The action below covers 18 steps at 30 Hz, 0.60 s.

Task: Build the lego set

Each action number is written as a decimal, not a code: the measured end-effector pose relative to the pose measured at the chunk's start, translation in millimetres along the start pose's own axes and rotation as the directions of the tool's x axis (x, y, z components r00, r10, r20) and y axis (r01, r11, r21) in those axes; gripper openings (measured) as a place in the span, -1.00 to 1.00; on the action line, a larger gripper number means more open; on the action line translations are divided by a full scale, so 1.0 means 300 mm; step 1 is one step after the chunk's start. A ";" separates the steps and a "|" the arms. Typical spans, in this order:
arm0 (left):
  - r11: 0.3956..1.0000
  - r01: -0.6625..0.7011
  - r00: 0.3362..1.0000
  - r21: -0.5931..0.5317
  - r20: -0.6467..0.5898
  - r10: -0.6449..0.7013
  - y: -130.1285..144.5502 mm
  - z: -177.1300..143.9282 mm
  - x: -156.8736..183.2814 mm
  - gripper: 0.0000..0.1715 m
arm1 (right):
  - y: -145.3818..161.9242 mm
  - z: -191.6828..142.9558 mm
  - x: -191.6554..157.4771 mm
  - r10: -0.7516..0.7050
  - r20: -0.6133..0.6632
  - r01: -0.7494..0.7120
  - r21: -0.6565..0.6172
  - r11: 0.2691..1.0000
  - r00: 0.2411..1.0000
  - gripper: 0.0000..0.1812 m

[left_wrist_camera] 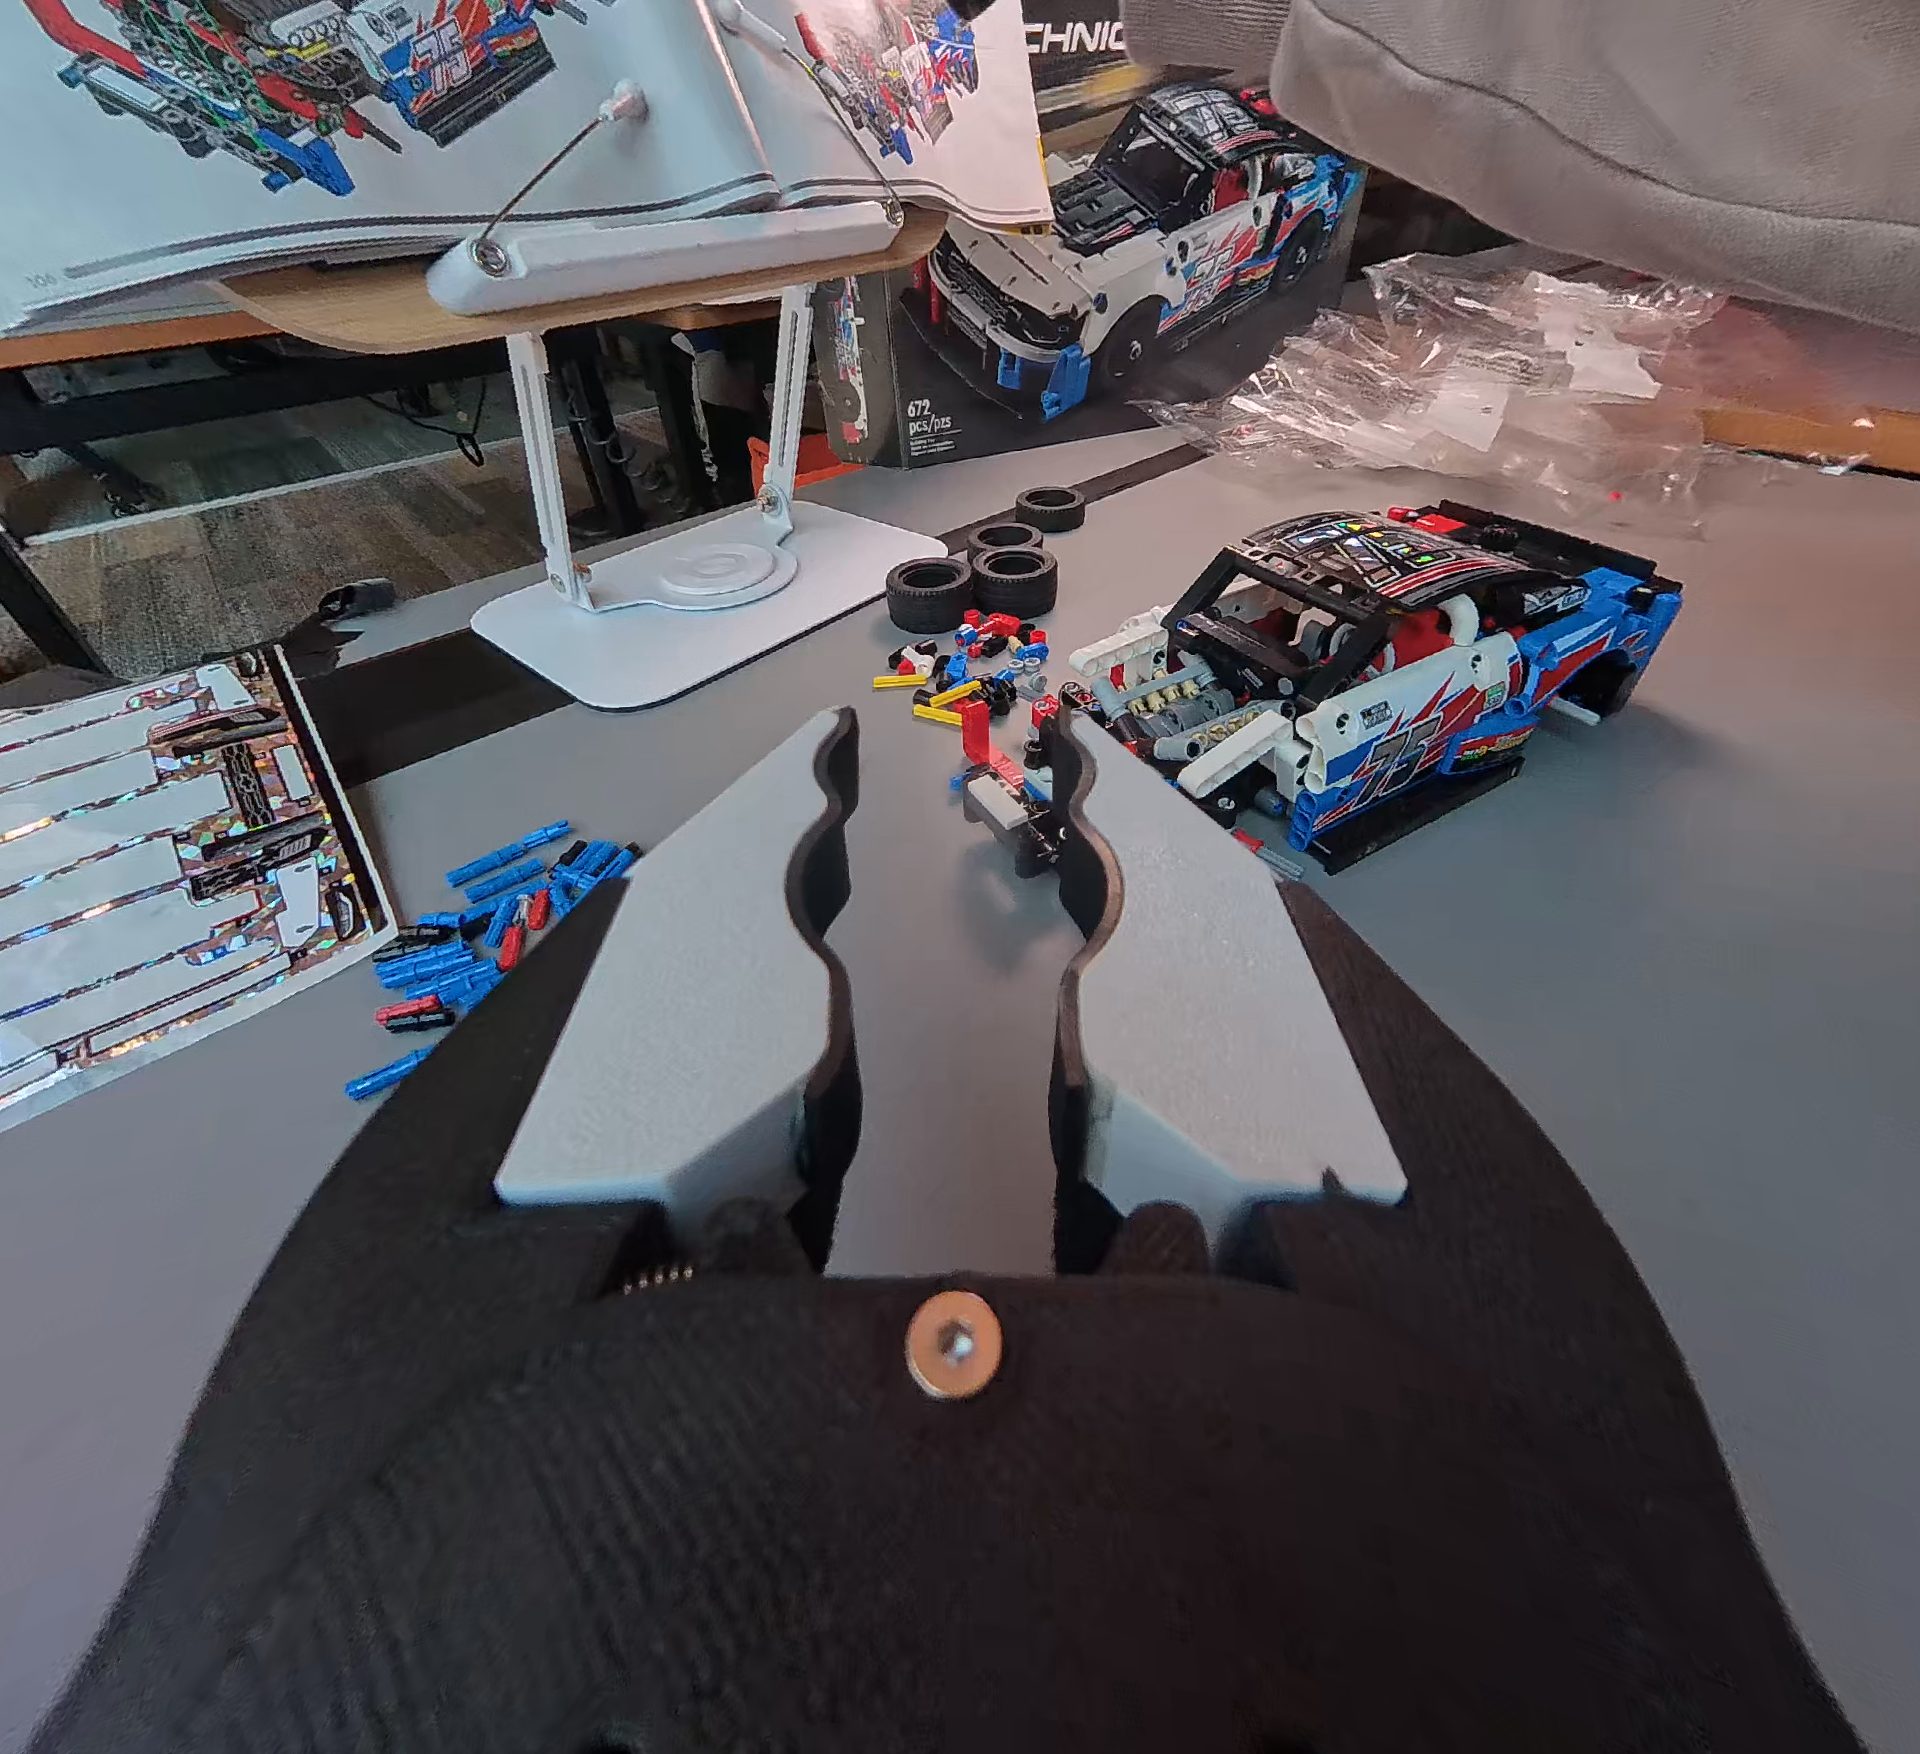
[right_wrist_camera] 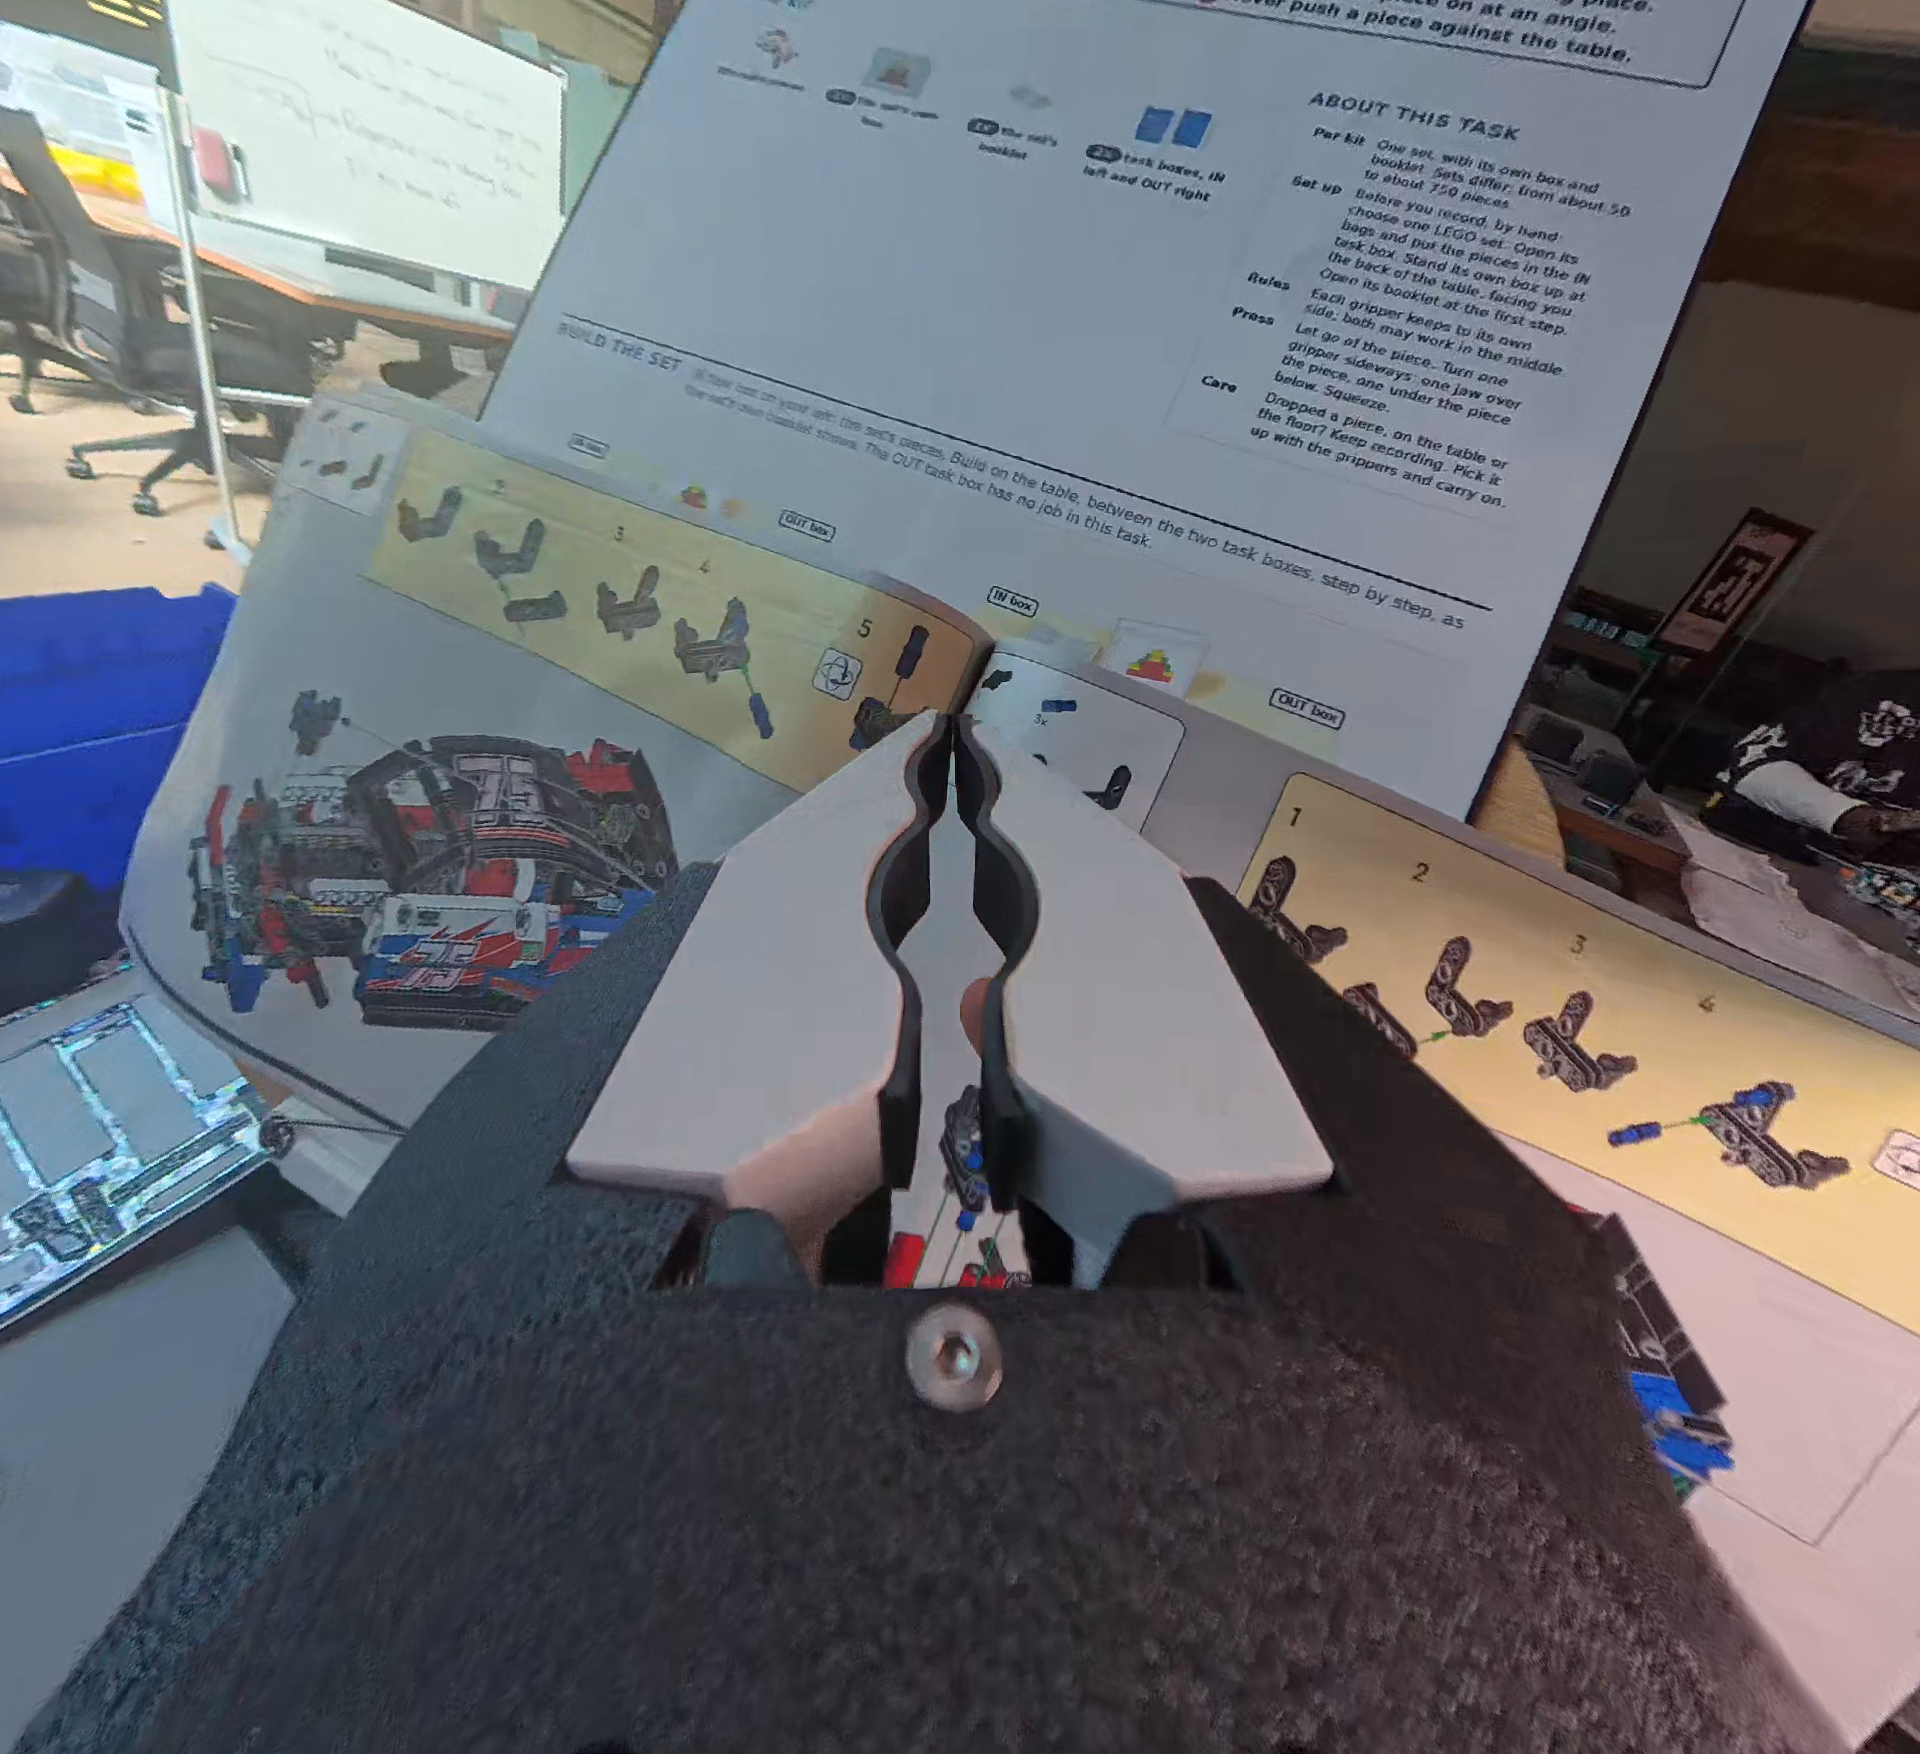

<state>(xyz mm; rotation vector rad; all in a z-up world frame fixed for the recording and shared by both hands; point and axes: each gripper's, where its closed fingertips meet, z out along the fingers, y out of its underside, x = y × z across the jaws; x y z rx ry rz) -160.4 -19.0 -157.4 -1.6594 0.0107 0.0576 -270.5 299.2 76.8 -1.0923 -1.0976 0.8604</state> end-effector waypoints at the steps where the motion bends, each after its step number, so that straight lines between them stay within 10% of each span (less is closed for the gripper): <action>1: 1.000 0.000 1.000 0.000 -0.004 0.000 -0.001 0.000 0.003 -0.58 | 0.006 0.026 0.013 -0.011 -0.009 0.011 -0.014 1.000 1.000 -1.00; 18: 0.999 -0.016 1.000 -0.032 -0.026 0.016 0.025 0.012 0.019 -0.62 | 0.049 0.039 0.089 -0.023 -0.026 0.022 -0.060 0.998 0.999 -1.00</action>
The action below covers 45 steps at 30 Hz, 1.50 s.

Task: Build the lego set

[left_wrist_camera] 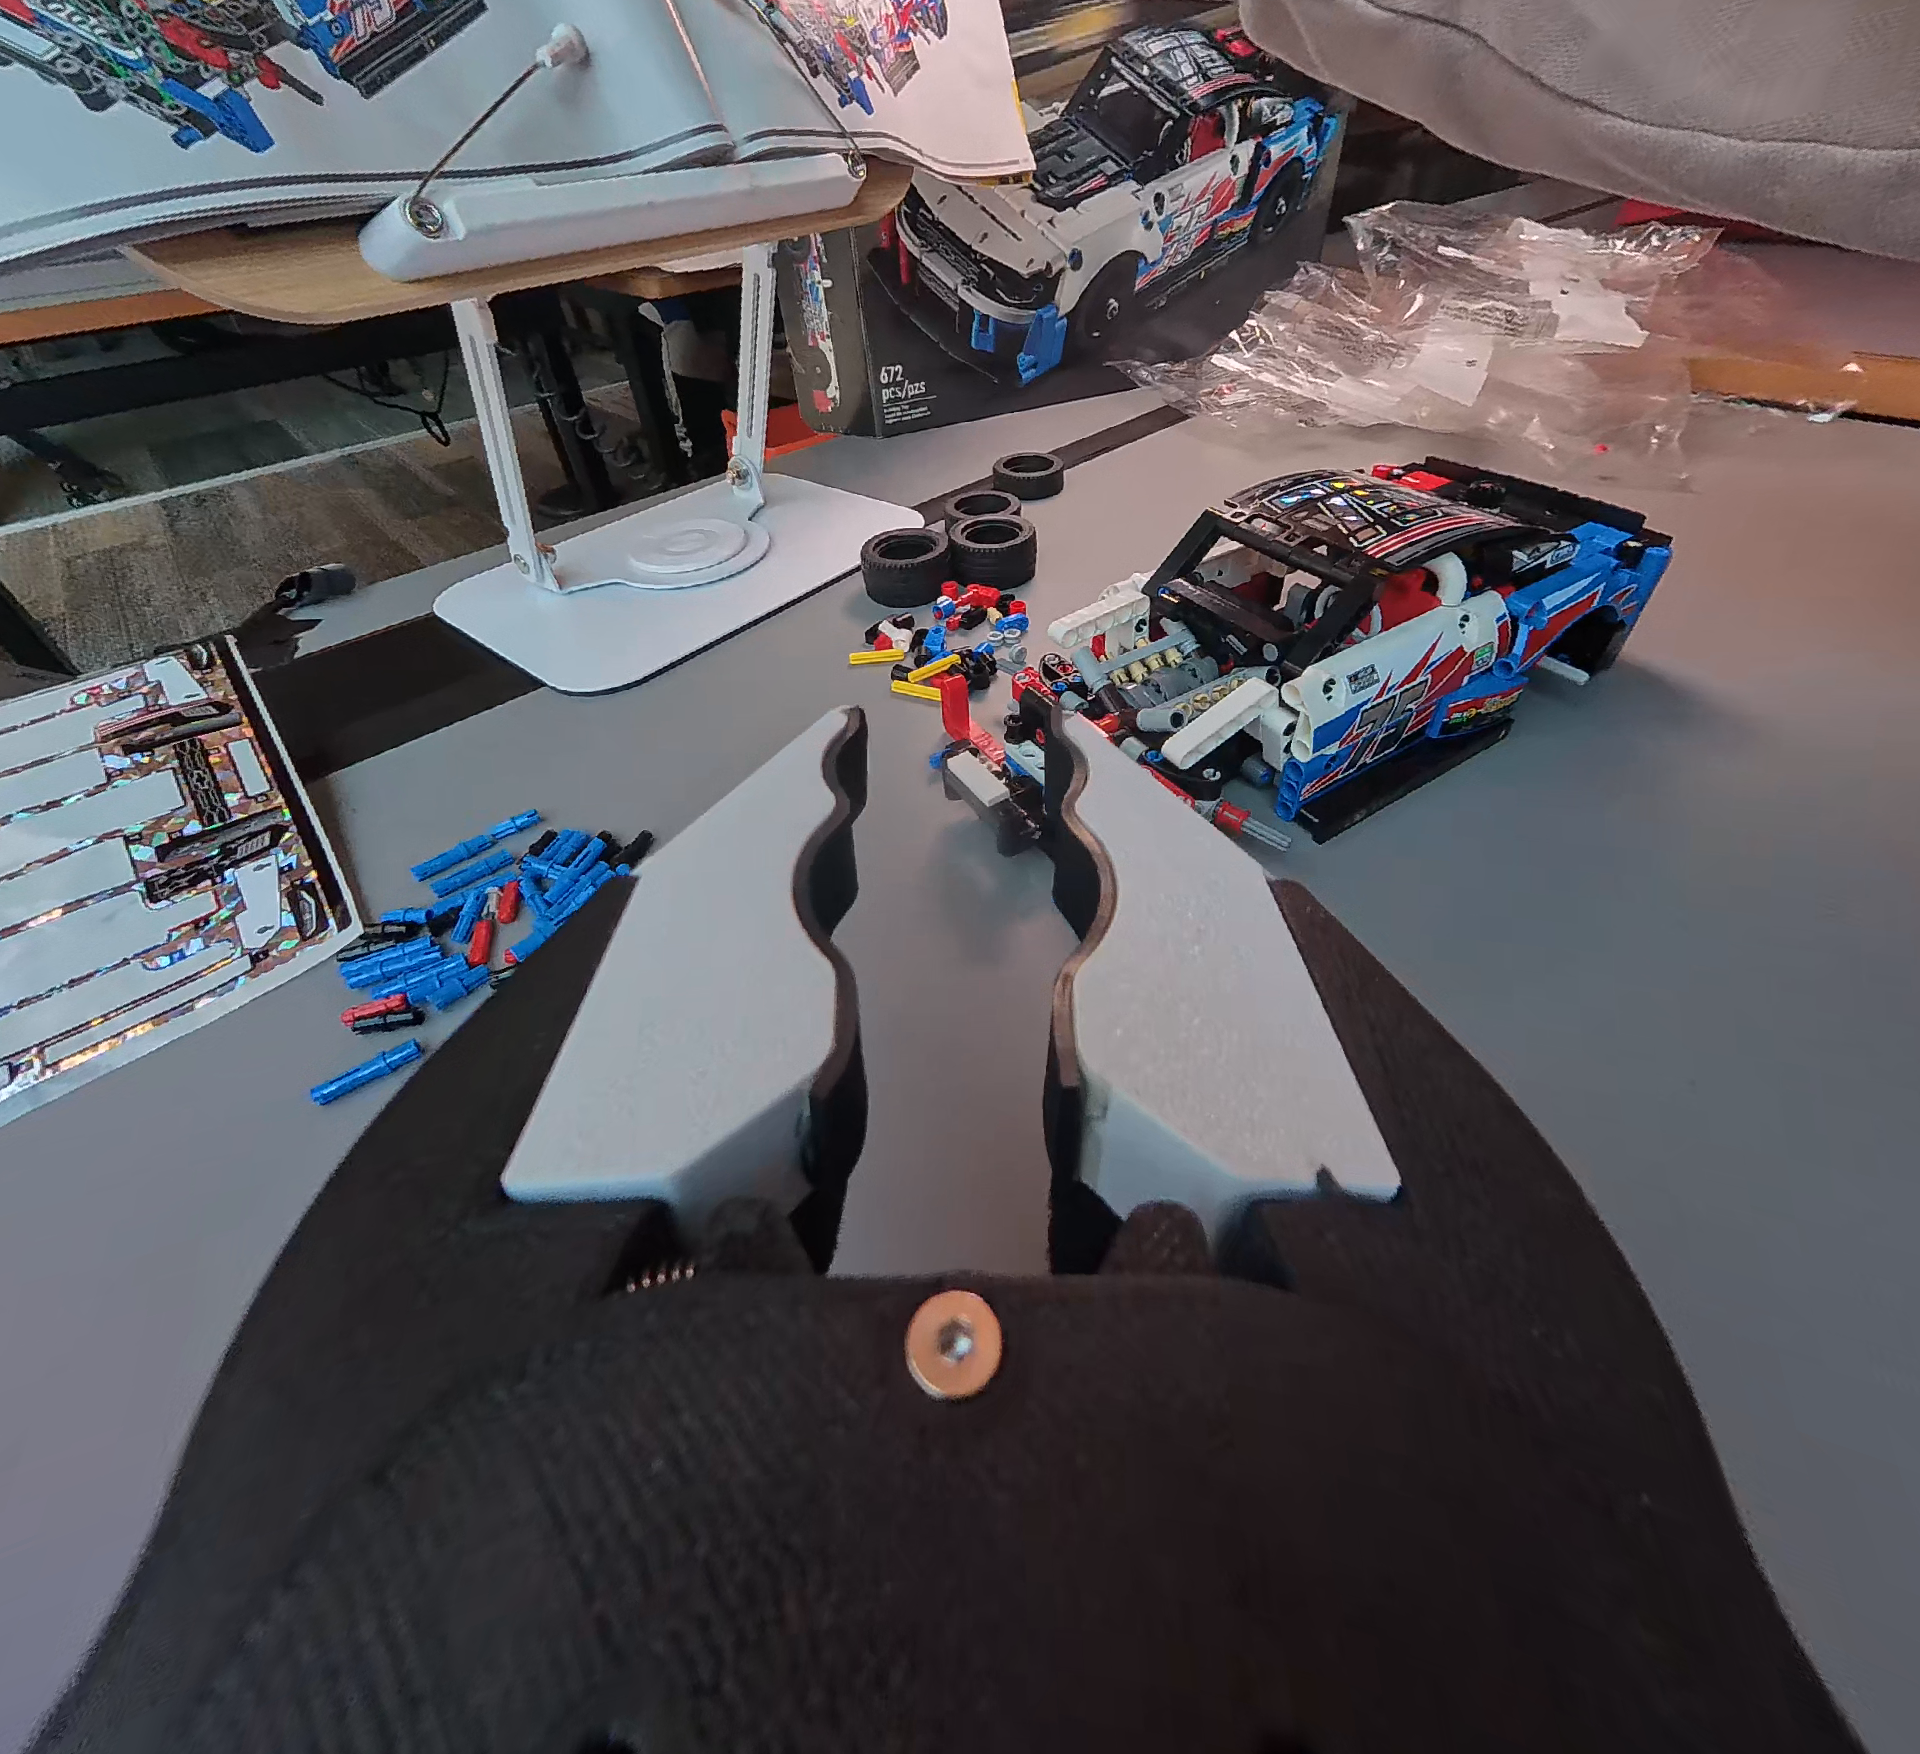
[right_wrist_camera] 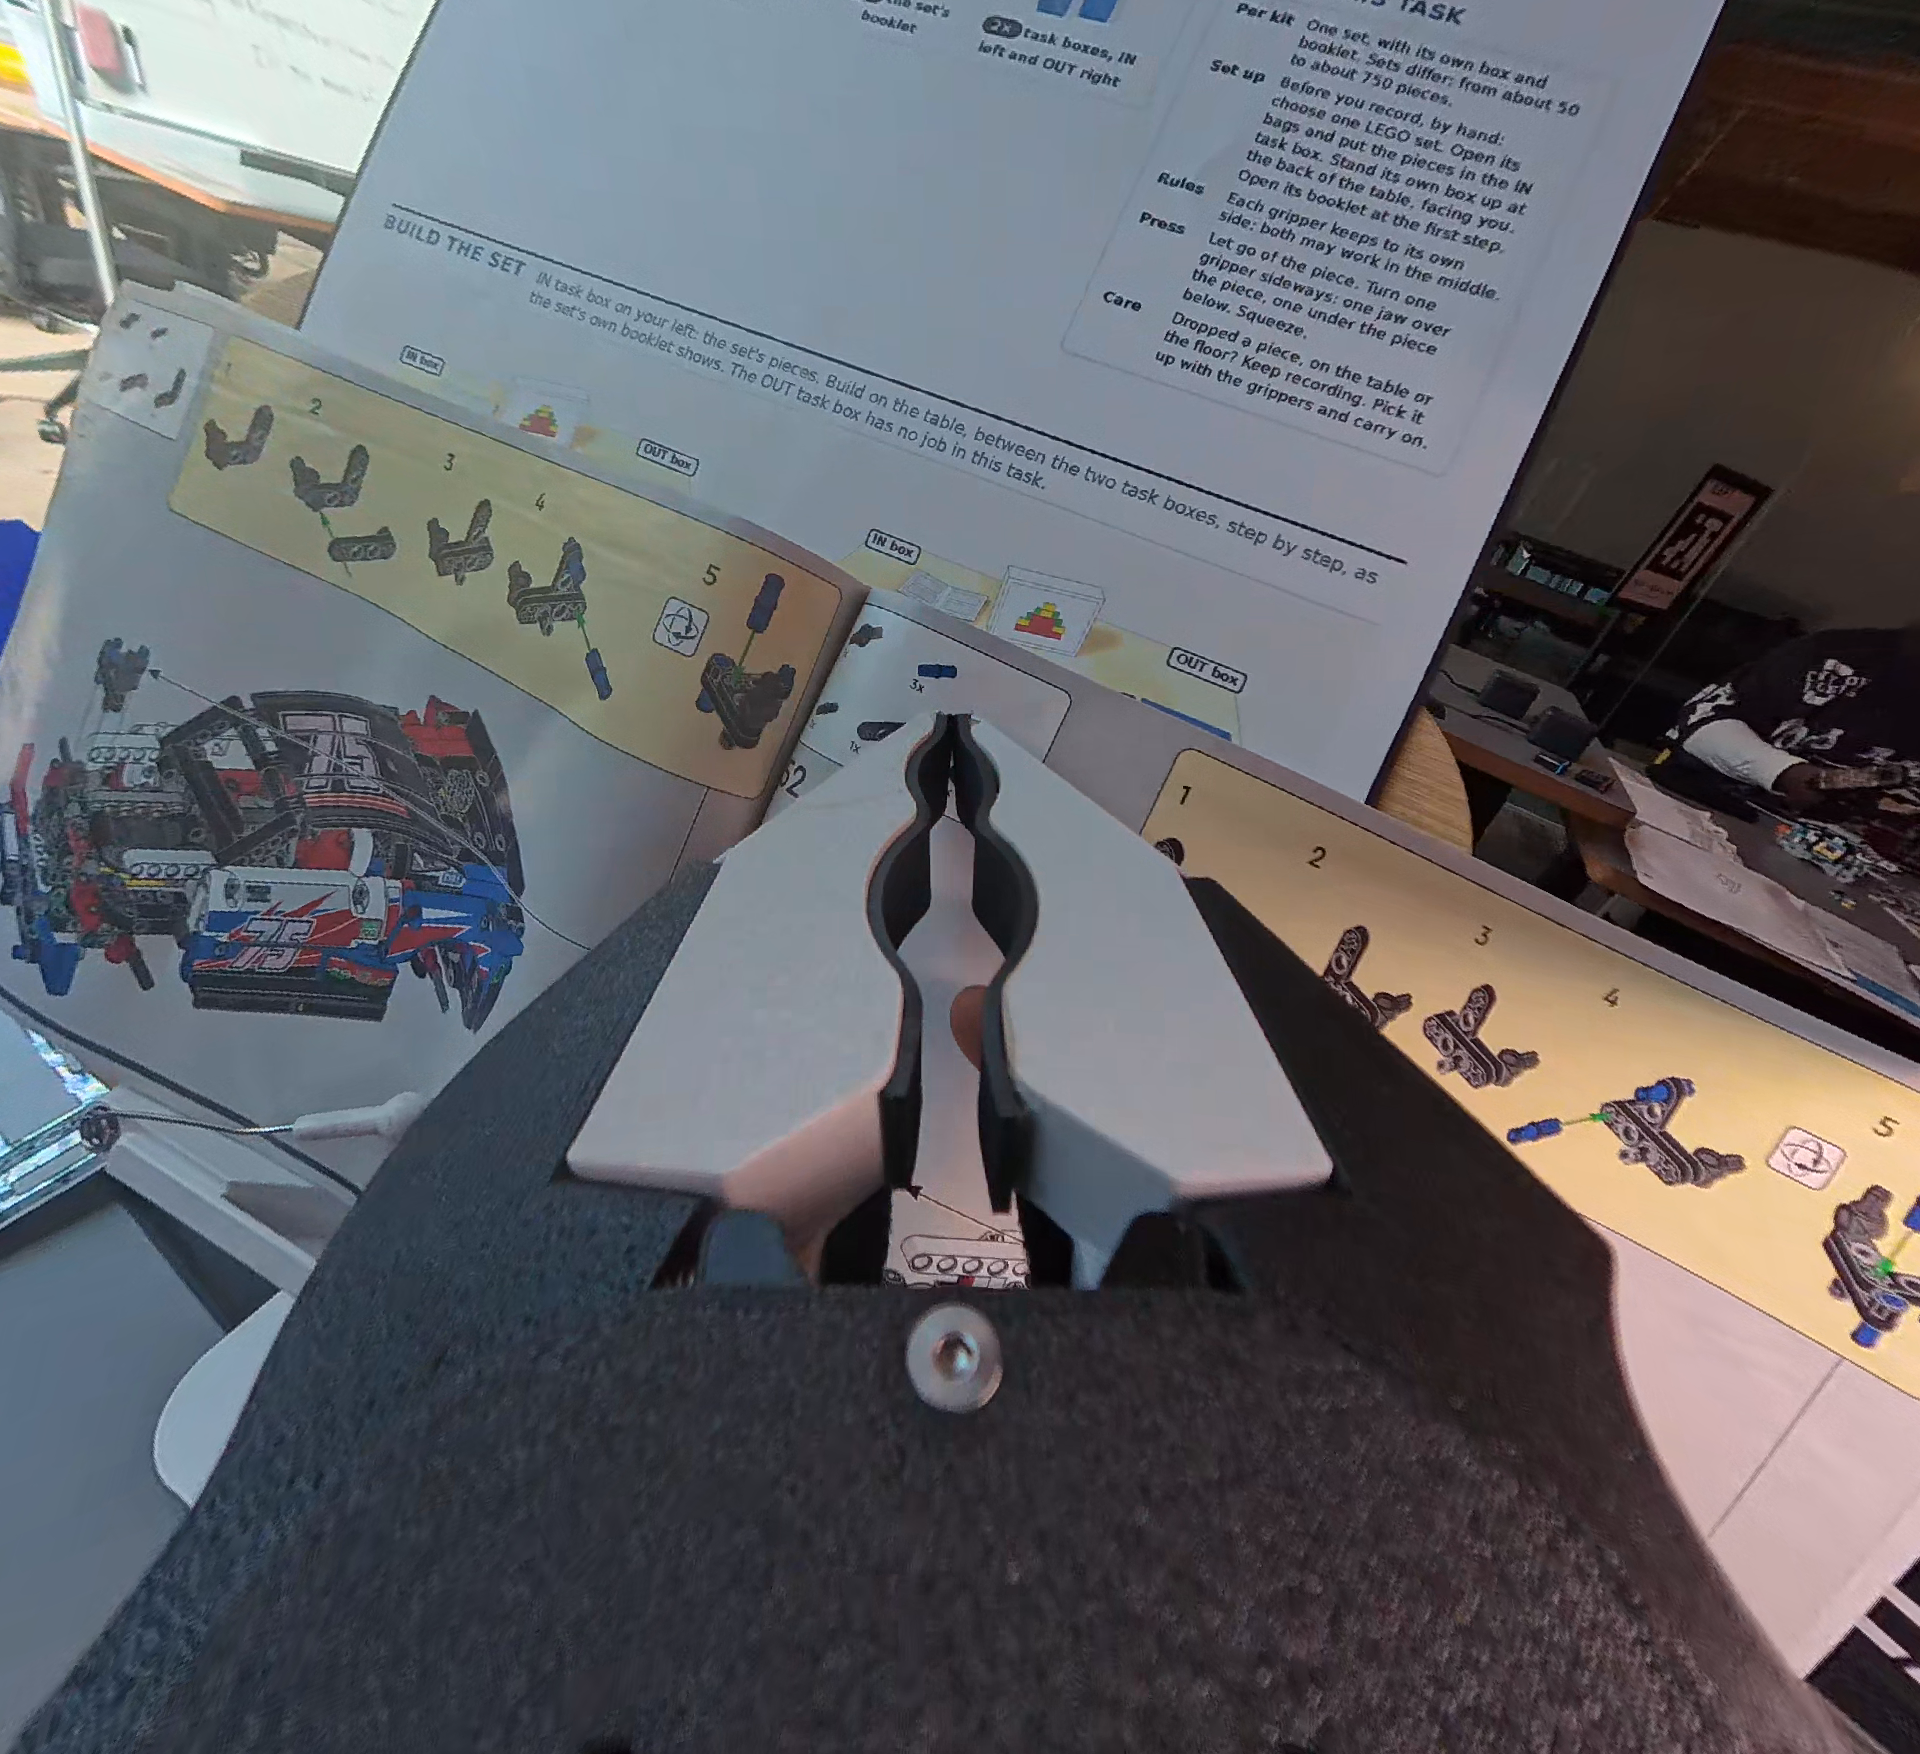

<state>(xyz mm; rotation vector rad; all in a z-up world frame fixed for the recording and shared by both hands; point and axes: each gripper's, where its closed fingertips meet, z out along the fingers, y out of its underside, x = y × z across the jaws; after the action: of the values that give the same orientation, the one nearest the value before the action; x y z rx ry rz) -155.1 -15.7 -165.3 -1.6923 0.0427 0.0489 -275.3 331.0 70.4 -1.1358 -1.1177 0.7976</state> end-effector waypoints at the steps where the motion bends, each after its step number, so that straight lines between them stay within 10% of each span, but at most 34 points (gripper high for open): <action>1: 1.000 0.005 1.000 0.000 0.001 -0.005 0.001 0.000 -0.003 -0.62 | 0.001 -0.001 0.001 -0.001 -0.001 0.001 0.000 1.000 1.000 -1.00; 38: 1.000 0.001 1.000 -0.019 -0.024 -0.001 0.012 0.007 0.010 -0.67 | 0.052 -0.040 0.010 -0.113 -0.045 0.113 -0.003 0.994 0.993 -1.00; 45: 1.000 0.002 1.000 -0.027 -0.016 -0.002 0.011 0.001 0.007 -0.71 | -0.026 -0.279 -0.188 -0.044 0.166 0.024 0.119 0.993 0.985 -0.98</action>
<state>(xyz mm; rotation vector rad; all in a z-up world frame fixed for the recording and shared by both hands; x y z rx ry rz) -153.2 -15.9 -168.8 -1.7196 0.0526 0.0350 -211.2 253.2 60.0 -0.9624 -1.2108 0.9342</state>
